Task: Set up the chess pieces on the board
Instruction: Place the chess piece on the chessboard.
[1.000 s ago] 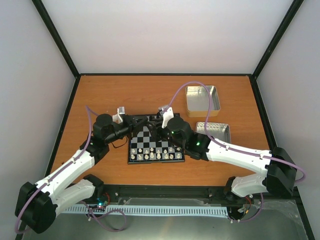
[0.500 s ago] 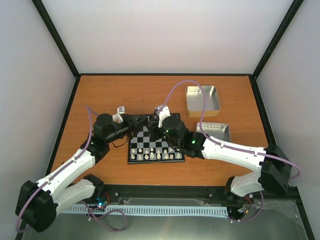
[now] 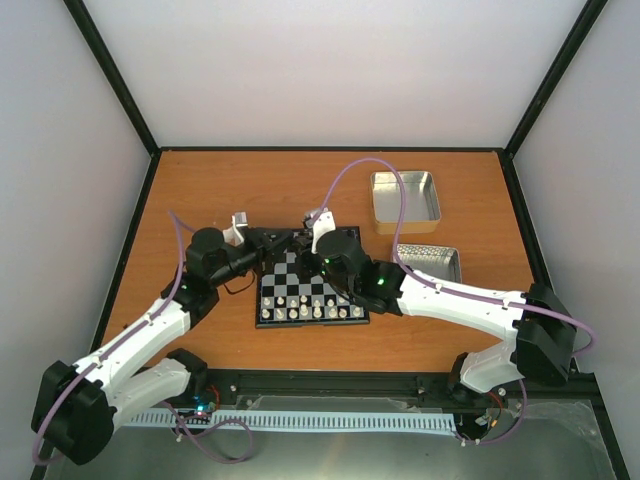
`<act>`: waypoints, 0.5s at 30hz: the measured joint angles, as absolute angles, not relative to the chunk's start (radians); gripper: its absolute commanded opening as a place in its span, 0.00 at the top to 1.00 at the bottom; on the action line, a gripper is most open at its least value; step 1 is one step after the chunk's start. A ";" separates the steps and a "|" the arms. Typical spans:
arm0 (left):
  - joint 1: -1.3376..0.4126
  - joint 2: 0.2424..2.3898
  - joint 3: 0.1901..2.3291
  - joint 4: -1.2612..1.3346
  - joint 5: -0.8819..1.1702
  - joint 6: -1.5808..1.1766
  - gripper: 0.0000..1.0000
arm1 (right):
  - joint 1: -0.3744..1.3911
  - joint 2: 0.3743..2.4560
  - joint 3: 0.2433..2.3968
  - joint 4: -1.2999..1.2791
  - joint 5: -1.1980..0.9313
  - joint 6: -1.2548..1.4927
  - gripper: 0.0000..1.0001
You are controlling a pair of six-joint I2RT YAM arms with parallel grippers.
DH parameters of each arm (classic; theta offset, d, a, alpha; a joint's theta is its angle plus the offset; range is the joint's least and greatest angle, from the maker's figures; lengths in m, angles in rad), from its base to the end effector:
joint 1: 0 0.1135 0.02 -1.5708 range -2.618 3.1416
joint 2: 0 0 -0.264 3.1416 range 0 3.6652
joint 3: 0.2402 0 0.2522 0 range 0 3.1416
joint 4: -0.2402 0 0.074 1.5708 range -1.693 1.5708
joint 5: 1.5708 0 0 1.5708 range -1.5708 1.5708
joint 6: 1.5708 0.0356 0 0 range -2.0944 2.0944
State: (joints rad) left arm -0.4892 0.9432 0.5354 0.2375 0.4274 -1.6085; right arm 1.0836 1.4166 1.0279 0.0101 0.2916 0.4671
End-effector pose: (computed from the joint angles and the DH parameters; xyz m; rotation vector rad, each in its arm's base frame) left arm 0.1859 -0.1157 0.2671 -0.7967 2.0018 -1.7775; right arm 0.1632 0.2862 0.2971 -0.4162 1.9630 0.7388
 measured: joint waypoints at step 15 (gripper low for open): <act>-0.498 0.923 0.527 0.154 0.406 -1.518 0.32 | 1.024 1.392 1.045 -0.172 0.234 0.610 0.97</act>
State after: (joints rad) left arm -0.4976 0.9234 0.5274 0.1535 0.4065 -1.5177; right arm 1.0241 1.3918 1.0451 -0.1719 0.2340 0.6098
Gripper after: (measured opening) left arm 0.620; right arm 0.063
